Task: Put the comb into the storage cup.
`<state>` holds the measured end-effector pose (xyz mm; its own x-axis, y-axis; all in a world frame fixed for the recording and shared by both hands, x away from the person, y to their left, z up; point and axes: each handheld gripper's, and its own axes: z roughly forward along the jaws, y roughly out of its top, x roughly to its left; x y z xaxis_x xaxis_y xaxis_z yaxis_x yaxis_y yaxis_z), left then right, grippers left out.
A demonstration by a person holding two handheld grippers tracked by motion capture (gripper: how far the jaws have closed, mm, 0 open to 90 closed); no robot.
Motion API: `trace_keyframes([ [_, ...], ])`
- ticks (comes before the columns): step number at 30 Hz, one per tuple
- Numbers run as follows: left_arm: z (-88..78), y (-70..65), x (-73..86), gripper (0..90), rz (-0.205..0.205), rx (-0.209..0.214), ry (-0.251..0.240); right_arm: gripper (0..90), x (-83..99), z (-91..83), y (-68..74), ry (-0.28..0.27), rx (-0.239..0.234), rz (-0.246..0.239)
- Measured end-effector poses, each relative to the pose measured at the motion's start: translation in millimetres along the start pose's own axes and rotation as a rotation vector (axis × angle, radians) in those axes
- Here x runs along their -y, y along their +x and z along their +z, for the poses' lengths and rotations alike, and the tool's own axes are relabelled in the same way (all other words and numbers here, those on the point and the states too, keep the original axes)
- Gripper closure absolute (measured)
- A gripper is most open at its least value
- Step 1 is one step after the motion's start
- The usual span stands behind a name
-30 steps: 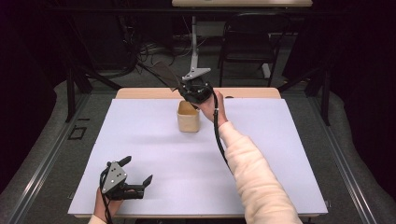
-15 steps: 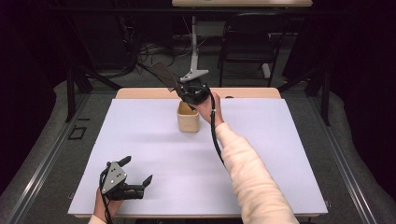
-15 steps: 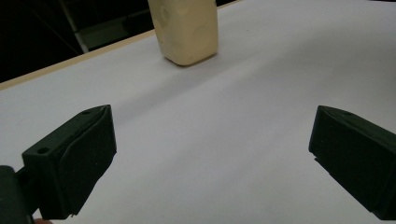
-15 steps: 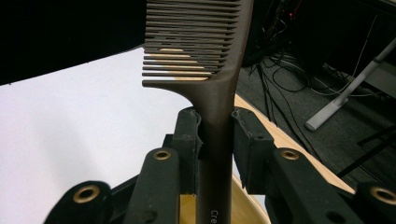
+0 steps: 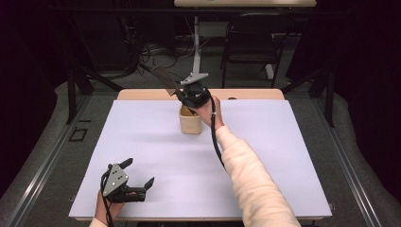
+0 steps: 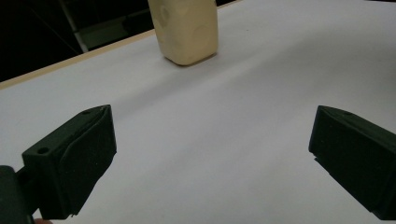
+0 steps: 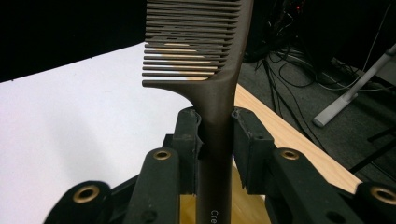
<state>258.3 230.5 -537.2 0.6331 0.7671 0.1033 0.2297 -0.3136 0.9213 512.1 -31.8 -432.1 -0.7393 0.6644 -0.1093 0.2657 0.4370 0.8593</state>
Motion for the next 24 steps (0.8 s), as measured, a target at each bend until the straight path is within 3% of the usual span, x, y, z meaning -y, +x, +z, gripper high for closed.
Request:
trace_keyframes([
  [24,-0.1,-0.6,-0.2,0.8,0.002,-0.002,-0.002,72.2,18.2,3.2,-3.4,0.027,-0.018,-0.006],
])
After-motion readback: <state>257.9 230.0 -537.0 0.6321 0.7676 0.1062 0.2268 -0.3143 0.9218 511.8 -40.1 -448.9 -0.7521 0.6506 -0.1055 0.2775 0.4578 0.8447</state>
